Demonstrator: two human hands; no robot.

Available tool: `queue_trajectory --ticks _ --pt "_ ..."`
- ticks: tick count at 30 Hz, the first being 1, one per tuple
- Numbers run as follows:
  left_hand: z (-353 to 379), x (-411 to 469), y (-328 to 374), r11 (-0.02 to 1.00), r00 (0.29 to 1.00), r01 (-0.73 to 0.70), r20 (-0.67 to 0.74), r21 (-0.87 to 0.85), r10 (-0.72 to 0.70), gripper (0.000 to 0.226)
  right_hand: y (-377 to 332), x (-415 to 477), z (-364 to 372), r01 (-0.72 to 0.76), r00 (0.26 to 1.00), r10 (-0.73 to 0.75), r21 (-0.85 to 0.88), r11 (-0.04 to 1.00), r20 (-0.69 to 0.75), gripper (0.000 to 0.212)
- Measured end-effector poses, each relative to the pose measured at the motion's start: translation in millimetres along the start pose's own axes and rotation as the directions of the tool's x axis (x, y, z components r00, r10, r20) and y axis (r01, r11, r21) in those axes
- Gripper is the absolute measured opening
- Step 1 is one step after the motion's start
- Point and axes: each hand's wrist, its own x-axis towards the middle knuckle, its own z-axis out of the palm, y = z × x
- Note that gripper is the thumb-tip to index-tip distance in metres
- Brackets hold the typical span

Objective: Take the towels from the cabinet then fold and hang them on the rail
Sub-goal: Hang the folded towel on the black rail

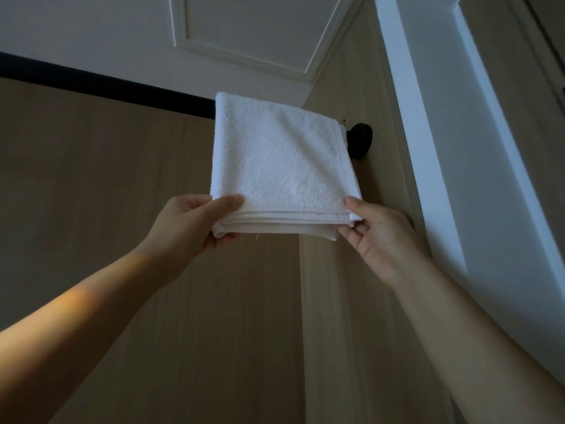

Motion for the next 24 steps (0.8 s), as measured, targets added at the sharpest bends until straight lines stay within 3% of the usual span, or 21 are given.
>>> queue_trajectory --ticks 6,14,19,24 --pt "1 -1 2 0.998 1.000 0.015 0.027 -0.064 -0.013 0.023 15 -1 -2 -0.048 0.997 0.040 -0.115 0.992 -0.064 0.008" --pt "0 -3 4 0.999 0.997 0.010 0.074 -0.050 -0.006 0.020 15 -2 -5 -0.160 0.985 0.145 0.176 0.971 0.097 0.013" --pt "0 -1 3 0.997 0.998 0.025 0.061 -0.079 -0.020 0.020 14 5 -6 -0.093 0.994 0.088 0.069 0.993 0.071 0.008" --pt "-1 -2 1 1.000 0.999 -0.021 0.034 -0.012 0.022 0.021 15 3 -10 -0.095 0.981 0.062 0.175 0.980 0.184 0.033"
